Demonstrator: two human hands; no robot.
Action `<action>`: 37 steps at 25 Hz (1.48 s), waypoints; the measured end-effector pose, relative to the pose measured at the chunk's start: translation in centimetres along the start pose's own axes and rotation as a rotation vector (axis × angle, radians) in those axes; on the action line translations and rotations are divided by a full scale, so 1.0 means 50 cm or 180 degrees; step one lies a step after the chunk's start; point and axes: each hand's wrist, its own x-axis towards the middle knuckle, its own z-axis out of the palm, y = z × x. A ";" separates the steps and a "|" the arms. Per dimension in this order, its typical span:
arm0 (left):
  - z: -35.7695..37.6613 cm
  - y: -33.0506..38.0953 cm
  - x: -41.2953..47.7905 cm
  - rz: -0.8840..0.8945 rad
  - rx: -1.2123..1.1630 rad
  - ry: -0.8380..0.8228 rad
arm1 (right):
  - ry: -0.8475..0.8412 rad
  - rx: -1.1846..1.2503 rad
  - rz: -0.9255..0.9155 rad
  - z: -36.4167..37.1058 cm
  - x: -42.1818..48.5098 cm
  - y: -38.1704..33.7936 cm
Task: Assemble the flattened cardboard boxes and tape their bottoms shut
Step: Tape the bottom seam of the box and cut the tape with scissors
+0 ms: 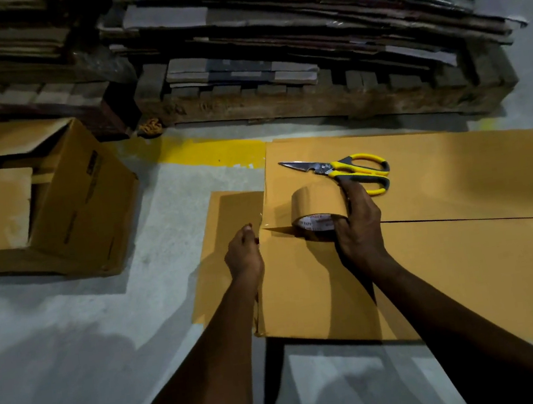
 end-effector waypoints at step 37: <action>0.231 0.076 -0.148 0.2543 0.3541 -0.0442 | 0.0037 -0.2262 -0.0146 -0.298 -0.005 0.149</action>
